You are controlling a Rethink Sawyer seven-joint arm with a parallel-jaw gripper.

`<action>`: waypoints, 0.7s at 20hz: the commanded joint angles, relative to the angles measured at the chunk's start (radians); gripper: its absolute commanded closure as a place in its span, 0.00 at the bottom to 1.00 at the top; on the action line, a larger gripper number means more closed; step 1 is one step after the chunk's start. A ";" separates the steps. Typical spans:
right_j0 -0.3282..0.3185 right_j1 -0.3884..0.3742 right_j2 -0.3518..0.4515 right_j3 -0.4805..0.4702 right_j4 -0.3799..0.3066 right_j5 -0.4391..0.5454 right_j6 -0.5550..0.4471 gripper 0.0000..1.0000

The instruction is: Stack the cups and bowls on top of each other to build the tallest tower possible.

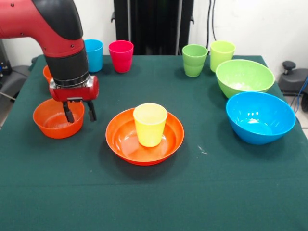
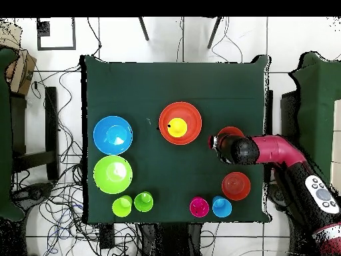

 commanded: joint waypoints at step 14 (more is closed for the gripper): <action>0.070 -0.012 -0.040 -0.054 -0.079 -0.028 -0.161 1.00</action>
